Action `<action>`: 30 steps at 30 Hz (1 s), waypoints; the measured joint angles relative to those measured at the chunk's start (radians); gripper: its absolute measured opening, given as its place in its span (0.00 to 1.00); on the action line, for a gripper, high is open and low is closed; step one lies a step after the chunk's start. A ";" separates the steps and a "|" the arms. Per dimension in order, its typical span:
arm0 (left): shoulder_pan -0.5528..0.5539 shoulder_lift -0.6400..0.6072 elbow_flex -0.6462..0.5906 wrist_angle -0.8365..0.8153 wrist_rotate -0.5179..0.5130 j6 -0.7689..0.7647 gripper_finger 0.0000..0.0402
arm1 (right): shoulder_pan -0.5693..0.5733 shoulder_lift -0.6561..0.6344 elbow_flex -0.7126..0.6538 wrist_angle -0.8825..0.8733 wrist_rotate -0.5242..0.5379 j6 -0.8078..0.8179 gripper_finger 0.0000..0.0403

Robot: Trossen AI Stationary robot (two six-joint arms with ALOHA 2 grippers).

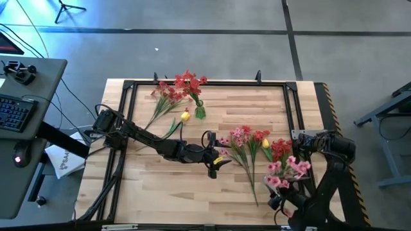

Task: Sort flowers into vase by color
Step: Move the transparent vase to the top of the table

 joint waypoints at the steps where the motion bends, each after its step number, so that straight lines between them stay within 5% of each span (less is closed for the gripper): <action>1: 0.000 0.000 0.000 0.000 0.000 0.000 0.62 | -0.001 -0.001 -0.001 -0.002 0.003 0.000 0.62; 12: -0.018 -0.033 0.000 -0.042 -0.013 -0.027 0.62 | -0.001 -0.003 -0.001 -0.016 0.040 0.004 0.44; 30: -0.042 -0.180 0.000 -0.431 -0.233 -0.122 0.62 | -0.014 -0.008 -0.010 0.002 0.055 0.025 0.42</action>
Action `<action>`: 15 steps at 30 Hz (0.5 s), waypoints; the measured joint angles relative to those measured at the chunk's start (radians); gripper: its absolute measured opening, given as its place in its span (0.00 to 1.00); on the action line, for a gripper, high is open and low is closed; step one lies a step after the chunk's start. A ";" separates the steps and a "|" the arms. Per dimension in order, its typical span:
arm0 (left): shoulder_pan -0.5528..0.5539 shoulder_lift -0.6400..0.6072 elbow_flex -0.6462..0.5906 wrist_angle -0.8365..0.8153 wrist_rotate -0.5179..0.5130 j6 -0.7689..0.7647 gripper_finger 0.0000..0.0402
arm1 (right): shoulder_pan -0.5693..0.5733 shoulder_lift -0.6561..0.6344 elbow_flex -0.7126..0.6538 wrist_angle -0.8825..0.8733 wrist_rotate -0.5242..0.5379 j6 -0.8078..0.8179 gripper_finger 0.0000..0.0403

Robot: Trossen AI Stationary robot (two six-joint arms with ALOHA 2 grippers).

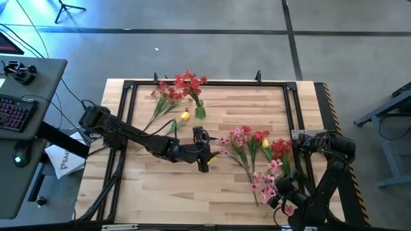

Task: Sort flowers into vase by color
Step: Move the transparent vase to the top of the table

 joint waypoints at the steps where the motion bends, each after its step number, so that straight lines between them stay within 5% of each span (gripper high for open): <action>1: -0.003 -0.010 0.000 -0.037 -0.018 -0.003 0.62 | -0.006 -0.006 -0.010 0.016 0.021 0.000 0.41; 10: -0.021 -0.153 -0.139 -0.097 -0.137 -0.104 0.62 | -0.026 -0.153 -0.237 0.213 0.205 0.005 0.38; 15: -0.023 -0.260 -0.278 -0.074 -0.186 -0.207 0.62 | -0.036 -0.257 -0.301 0.181 0.179 -0.008 0.37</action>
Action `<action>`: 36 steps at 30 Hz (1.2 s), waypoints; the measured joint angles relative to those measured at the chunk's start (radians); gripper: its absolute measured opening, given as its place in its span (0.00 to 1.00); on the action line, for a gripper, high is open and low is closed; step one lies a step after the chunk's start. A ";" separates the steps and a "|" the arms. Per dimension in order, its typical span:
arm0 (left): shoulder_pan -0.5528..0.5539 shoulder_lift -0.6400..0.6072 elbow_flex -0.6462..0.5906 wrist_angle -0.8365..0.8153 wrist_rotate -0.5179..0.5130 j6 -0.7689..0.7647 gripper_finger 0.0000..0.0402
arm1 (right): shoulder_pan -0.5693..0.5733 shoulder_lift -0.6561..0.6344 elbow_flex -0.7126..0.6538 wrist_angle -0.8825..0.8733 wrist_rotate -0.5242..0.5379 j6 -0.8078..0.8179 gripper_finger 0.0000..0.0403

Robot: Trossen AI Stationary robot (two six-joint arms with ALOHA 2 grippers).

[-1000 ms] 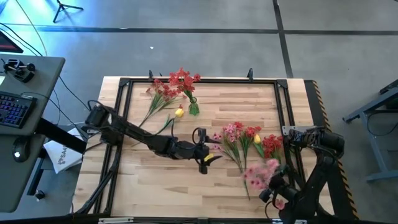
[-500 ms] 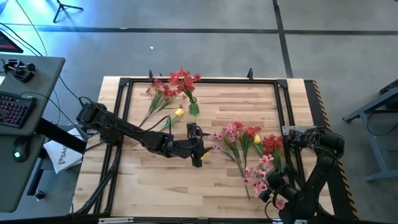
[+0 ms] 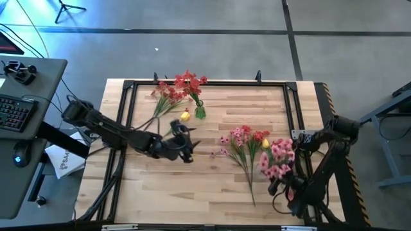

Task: Sort flowers into vase by color
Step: Move the transparent vase to the top of the table

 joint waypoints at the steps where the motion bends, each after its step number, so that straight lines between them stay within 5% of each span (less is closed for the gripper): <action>1: -0.002 -0.017 -0.021 0.000 -0.011 -0.017 0.62 | -0.002 -0.022 -0.001 -0.027 -0.005 0.000 0.37; 9: -0.011 -0.108 -0.122 -0.005 -0.074 -0.140 0.62 | -0.075 -0.203 0.015 -0.115 0.053 -0.149 0.37; 18: -0.011 -0.109 -0.134 0.002 -0.075 -0.167 0.62 | -0.376 -0.481 0.015 0.114 0.032 -0.914 0.37; 26: -0.014 -0.109 -0.134 0.002 -0.075 -0.169 0.62 | -0.848 -0.684 -0.228 0.813 -0.271 -1.755 0.37; 32: -0.015 -0.108 -0.134 0.003 -0.074 -0.169 0.62 | -1.302 -0.719 -0.467 1.350 -0.647 -1.979 0.37; 36: -0.013 -0.108 -0.134 0.003 -0.074 -0.169 0.62 | -1.521 -0.607 -0.495 1.478 -0.813 -2.005 0.37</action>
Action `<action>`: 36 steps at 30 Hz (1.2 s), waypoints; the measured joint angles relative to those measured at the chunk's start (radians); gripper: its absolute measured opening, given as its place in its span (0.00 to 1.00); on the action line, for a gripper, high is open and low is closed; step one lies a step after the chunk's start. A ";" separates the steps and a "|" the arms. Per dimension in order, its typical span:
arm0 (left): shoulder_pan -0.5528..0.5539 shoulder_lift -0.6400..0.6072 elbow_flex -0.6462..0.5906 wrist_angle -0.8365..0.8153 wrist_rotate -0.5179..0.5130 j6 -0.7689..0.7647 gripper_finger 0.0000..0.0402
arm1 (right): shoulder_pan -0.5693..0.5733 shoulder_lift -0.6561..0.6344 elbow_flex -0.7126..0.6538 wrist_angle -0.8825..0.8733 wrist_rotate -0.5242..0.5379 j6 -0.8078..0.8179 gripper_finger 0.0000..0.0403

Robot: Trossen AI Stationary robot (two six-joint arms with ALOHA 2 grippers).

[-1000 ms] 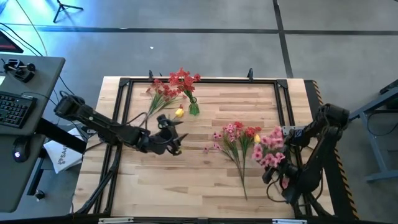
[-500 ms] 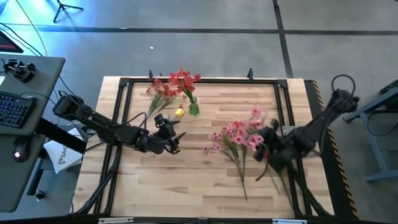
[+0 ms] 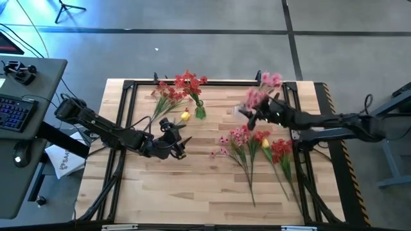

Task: Sort flowers into vase by color
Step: Move the transparent vase to the top of the table, then put the bottom yellow flower into the transparent vase

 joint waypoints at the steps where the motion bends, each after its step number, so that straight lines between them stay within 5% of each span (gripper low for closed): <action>1: 0.002 0.000 0.000 0.000 0.000 0.000 0.62 | -0.035 0.034 0.007 -0.001 -0.006 -0.010 0.37; 13: 0.014 0.000 0.000 0.005 0.000 -0.017 0.62 | -0.147 0.280 0.088 0.023 -0.079 -0.067 0.38; 19: 0.014 0.000 0.000 0.005 0.001 -0.024 0.62 | -0.147 0.292 0.086 0.015 -0.093 -0.058 0.49; 27: 0.014 0.000 0.000 0.004 0.031 -0.026 0.62 | -0.152 0.202 0.087 -0.110 -0.106 -0.099 0.74; 36: 0.013 0.000 0.001 -0.003 0.032 -0.026 0.62 | -0.149 -0.114 0.087 -0.497 -0.043 -0.049 0.76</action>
